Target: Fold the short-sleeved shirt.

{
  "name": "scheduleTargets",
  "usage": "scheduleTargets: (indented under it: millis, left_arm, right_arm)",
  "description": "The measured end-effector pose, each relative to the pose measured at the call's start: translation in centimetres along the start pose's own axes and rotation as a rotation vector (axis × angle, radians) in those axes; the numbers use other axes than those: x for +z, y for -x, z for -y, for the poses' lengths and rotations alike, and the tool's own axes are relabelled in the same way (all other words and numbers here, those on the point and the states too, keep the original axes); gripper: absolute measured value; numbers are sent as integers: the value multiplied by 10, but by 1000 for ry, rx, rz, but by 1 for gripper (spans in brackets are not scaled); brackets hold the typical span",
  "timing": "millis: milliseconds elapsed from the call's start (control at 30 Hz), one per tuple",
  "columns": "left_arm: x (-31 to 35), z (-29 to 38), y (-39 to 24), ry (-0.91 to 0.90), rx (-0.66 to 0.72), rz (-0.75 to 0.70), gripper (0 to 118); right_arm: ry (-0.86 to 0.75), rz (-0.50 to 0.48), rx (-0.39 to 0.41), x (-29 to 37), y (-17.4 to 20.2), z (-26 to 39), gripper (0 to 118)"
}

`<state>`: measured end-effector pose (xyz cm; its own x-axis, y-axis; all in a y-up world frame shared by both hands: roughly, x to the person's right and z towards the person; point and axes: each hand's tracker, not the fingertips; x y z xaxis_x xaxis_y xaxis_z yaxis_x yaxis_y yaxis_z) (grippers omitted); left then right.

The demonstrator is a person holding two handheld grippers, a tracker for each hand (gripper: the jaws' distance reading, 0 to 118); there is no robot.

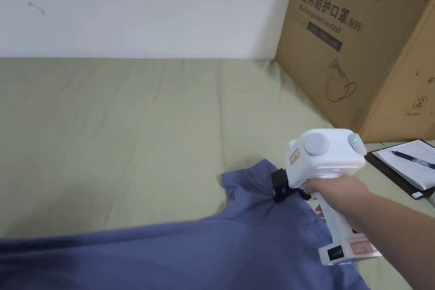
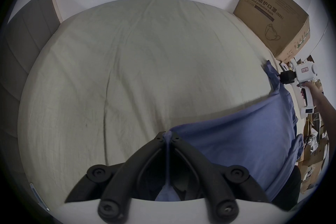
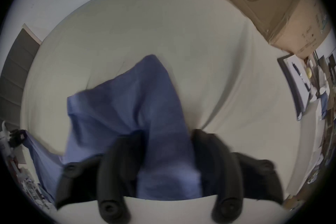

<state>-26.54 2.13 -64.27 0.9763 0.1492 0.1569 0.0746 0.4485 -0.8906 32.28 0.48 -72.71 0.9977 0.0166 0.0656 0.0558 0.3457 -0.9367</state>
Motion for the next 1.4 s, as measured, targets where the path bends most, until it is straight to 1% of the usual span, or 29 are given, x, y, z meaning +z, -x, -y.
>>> scheduleTargets:
  millis: [33,100,133,167,200,233,267,300,367,400,467,533,667,800,867,900,933,1033,1067,1133,1167,1200,1267,1300,1333,1400]
  left_arm:
    - [3,-3,0,2,0,0,0]
    - [9,-5,0,-4,11,2,0]
    - [12,-4,-1,-10,16,1,0]
    - [14,-2,0,-16,21,-2,0]
    - [17,-1,0,-20,23,-3,0]
    - [23,0,-1,-26,22,-7,0]
    - [31,1,-2,-40,20,-13,0]
    - [40,-1,-3,-54,20,-12,0]
    - [59,-7,-5,-86,29,-10,0]
    - [66,-8,-6,-98,33,-13,0]
    - [86,-8,-15,-132,39,-15,0]
    - [103,-12,-18,-173,39,-21,0]
    - [128,-20,-13,-253,40,-22,0]
    - [145,-13,-21,-271,40,-17,0]
    - [140,-1,-15,-271,39,-12,0]
    - [139,12,-15,-267,44,-4,0]
    - [138,27,-15,-258,53,6,0]
    - [131,86,-20,-226,71,35,0]
    - [130,107,-22,-221,68,41,0]
    - [124,149,-11,-185,67,75,0]
    - [124,169,-13,-168,69,82,0]
    - [124,186,-15,-155,74,89,0]
    - [124,214,-25,-123,77,92,0]
    - [122,225,-27,-102,72,100,0]
    - [118,233,-29,-83,56,97,0]
    - [107,243,-22,-62,54,97,0]
  right_arm:
    - [-2,-15,7,7,-5,-2,0]
    - [-38,-56,-5,23,-12,1,0]
    - [-100,-81,-24,49,-12,12,0]
    - [-110,-125,-46,60,-17,17,0]
    - [-109,-198,-76,70,-21,22,0]
    - [-132,-228,-104,83,-22,30,0]
    - [-168,-210,-124,105,-22,31,0]
    - [-202,-205,-125,119,-21,36,0]
    - [-258,-205,-106,147,-17,46,0]
    - [-248,-214,-105,142,-28,28,0]
    - [-307,-188,-62,161,-26,24,0]
    - [-360,-183,-37,177,-23,22,0]
    - [-503,-170,-44,213,-18,20,0]
    - [-503,-196,-46,223,-21,27,0]
    - [-492,-191,-24,219,-22,46,0]
    - [-487,-173,-4,214,-23,60,0]
    - [-479,-157,6,210,-24,84,0]
    - [-412,-164,25,188,-37,149,0]
    - [-399,-147,24,184,-41,174,0]
    - [-361,-145,24,174,-48,222,0]
    - [-341,-154,2,170,-52,243,0]
    - [-337,-149,-47,168,-56,265,0]
    - [-314,-153,-85,161,-64,294,0]
    - [-302,-155,-118,156,-69,304,0]
    - [-280,-164,-133,152,-67,308,0]
    - [-248,-153,-178,140,-70,315,0]
